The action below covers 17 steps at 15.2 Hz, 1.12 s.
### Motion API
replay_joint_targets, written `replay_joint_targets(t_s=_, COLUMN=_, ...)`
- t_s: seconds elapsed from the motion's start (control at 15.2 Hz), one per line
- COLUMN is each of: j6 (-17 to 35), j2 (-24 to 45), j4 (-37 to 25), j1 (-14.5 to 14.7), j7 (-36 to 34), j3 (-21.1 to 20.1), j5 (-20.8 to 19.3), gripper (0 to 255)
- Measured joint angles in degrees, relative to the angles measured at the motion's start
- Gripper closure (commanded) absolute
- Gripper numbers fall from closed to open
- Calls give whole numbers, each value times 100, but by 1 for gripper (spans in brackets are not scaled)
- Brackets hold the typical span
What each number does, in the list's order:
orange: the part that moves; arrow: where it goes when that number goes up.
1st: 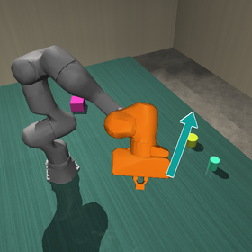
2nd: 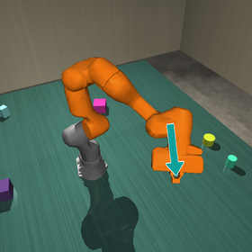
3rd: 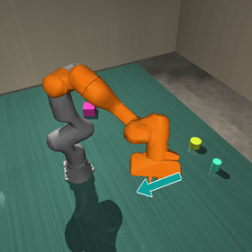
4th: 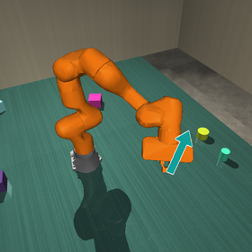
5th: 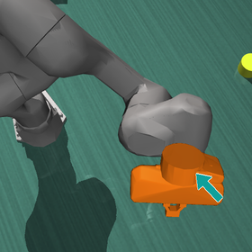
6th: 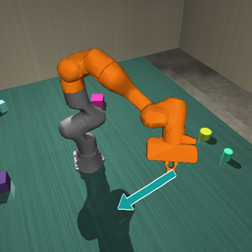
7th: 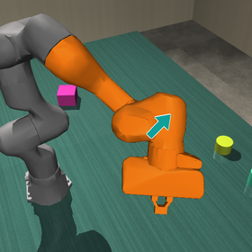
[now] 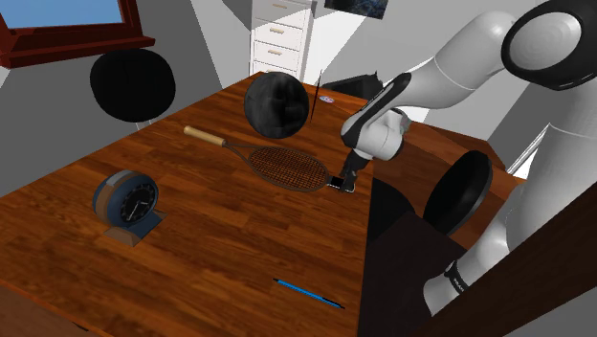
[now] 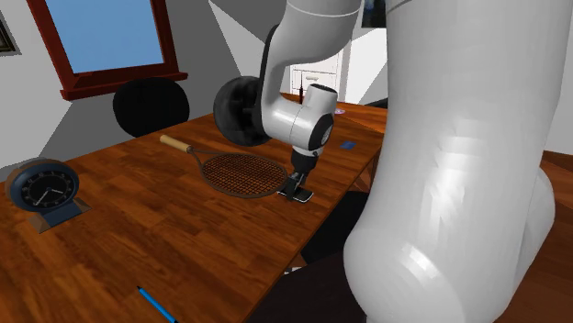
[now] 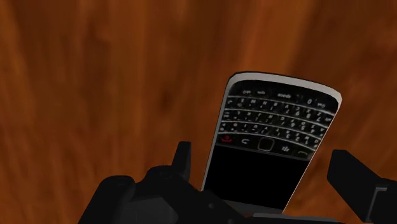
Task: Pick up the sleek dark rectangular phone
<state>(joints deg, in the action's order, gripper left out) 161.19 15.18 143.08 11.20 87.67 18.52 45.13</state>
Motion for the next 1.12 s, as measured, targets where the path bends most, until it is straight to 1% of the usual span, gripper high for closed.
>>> replay_joint_targets(t_s=0.07, j6=9, j2=19, j4=-6, j1=-13, j7=29, j3=-16, j5=32, gripper=255)
replay_joint_targets(t_s=0.73, j6=7, j2=21, j4=-10, j1=-31, j7=66, j3=-32, j5=73, gripper=255)
replay_joint_targets(t_s=0.86, j6=-37, j2=-74, j4=25, j1=30, j7=-74, j3=60, j5=-99, gripper=255)
replay_joint_targets(t_s=1.12, j6=-187, j2=-404, j4=134, j1=208, j7=-521, j3=317, j5=-633, gripper=255)
